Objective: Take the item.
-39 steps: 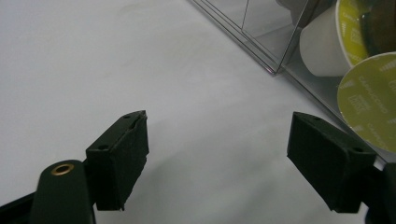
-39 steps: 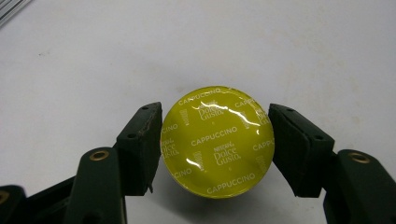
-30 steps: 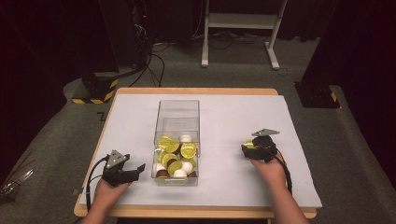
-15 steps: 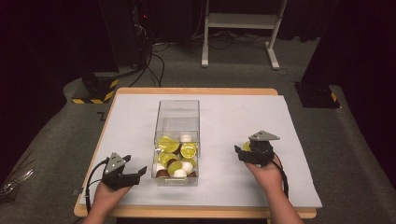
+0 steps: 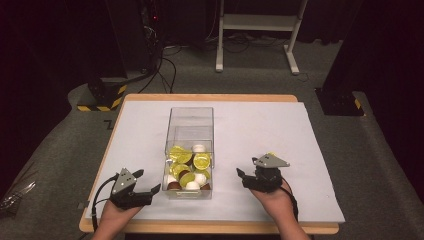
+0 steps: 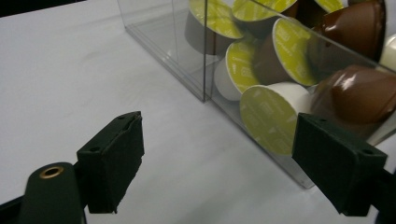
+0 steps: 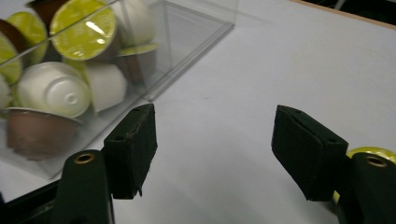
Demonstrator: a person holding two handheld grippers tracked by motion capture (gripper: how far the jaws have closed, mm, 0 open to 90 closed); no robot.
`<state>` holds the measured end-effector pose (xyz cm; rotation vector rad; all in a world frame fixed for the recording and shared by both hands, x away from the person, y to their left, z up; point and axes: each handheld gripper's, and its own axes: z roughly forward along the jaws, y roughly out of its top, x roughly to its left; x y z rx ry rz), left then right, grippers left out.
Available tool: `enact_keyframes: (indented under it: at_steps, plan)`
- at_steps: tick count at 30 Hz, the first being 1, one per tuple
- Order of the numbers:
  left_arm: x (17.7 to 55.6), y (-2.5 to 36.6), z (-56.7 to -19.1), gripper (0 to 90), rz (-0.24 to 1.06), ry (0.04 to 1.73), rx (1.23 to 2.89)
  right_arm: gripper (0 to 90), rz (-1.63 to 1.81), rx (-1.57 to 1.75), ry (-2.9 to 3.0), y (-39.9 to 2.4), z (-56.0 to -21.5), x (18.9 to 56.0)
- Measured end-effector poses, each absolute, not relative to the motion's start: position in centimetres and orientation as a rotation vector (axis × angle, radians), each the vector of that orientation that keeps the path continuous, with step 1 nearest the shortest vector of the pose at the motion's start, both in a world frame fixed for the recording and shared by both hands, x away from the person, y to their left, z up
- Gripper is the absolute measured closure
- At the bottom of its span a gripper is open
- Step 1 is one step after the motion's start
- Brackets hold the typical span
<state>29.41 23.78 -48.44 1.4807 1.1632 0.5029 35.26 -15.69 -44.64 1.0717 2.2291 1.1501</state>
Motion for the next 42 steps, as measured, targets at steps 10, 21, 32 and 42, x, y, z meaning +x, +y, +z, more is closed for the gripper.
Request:
enact_keyframes:
  at_steps: [10, 21, 32, 42]
  plan:
    - [27.3, 23.7, -48.4, 16.8, 0.451, 1.158, 1.462, 30.9, 1.196, 0.992, 2.311, -13.3, -45.4, 32.4]
    - [26.8, 21.9, -48.4, 17.2, 0.416, 1.115, 1.506, 29.6, 1.2, 0.923, 2.386, -11.1, -46.5, 30.3]
    - [27.3, 21.1, -48.6, 20.1, 0.41, 1.106, 1.497, 26.9, 1.22, 0.886, 2.417, -9.3, -47.1, 30.1]
    - [27.3, 21.0, -48.7, 19.6, 0.407, 1.099, 1.494, 25.9, 1.224, 0.88, 2.432, -8.6, -47.3, 30.7]
